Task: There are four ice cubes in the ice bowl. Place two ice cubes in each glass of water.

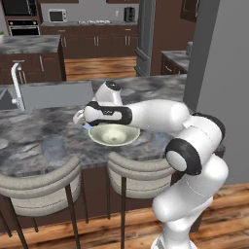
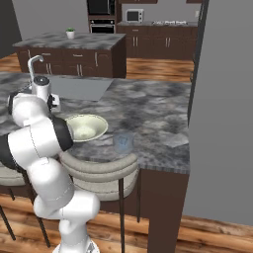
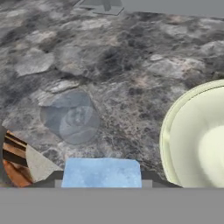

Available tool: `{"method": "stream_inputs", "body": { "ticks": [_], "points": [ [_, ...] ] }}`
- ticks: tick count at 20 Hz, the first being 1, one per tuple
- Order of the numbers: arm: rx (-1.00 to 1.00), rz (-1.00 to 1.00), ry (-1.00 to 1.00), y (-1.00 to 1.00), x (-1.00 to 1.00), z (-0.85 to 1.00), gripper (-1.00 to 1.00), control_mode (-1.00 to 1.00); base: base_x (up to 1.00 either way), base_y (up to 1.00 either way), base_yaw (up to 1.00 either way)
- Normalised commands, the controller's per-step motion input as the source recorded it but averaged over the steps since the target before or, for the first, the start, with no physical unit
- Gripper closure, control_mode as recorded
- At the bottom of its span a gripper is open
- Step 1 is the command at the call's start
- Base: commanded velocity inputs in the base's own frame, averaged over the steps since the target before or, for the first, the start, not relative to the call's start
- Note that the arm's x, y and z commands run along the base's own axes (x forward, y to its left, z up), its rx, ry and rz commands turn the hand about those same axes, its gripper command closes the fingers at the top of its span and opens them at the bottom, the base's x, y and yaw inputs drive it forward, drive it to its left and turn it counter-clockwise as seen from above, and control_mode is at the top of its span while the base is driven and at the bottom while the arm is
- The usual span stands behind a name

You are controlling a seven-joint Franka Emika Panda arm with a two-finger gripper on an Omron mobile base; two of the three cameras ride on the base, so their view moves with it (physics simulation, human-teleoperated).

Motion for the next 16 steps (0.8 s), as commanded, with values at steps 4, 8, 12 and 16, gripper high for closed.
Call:
{"method": "stream_inputs", "body": {
  "ticks": [4,8,12,16],
  "points": [
    [0.01,0.00,-0.04,0.00,-0.42,-0.10,1.00,-1.00,0.00,0.00,0.00],
    [0.04,0.00,-0.18,0.64,-0.21,0.00,1.00,-1.00,0.00,0.00,0.00],
    [-0.04,0.00,-0.21,0.98,0.00,0.00,1.00,-1.00,0.00,0.00,0.00],
    [-0.18,0.00,-0.13,0.84,0.00,0.08,1.00,-1.00,0.00,0.00,0.00]
  ]
}}
